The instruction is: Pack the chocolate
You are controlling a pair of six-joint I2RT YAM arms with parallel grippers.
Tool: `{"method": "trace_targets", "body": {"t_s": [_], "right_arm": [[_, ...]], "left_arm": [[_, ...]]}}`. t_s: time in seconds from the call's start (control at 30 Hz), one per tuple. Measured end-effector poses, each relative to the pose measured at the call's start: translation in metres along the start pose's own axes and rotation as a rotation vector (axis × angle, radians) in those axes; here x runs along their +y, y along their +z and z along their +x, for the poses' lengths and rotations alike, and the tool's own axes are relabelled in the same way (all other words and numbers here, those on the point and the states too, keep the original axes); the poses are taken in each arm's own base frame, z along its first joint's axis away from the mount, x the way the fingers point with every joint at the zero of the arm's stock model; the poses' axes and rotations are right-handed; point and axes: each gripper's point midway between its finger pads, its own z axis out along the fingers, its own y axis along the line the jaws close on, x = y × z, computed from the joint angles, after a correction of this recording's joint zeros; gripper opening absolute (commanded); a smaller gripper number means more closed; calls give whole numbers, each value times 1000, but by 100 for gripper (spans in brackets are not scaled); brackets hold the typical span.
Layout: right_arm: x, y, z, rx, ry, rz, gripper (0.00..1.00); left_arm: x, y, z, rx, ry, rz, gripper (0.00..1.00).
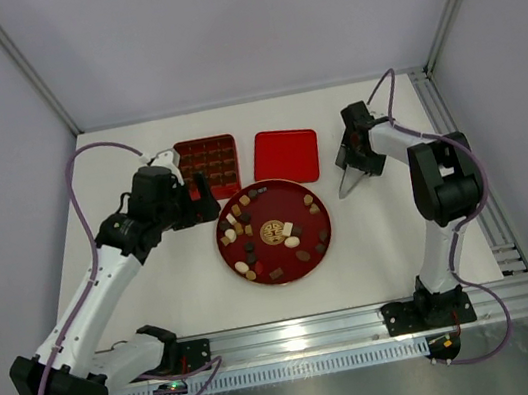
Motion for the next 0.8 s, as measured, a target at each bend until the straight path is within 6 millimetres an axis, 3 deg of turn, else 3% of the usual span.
{"method": "trace_targets", "body": {"t_s": [0.3,0.47,0.8], "right_arm": [[13,7,-11,-4,-175,-57,58],[12,7,-10,0,-244,-68,67],[14,6,-7,7,-283,-94,74]], "left_arm": [[2,2,5,12,1,-5,100],[2,3,6,15,1,-2,100],[1,3,6,13,0,3,100]]}}
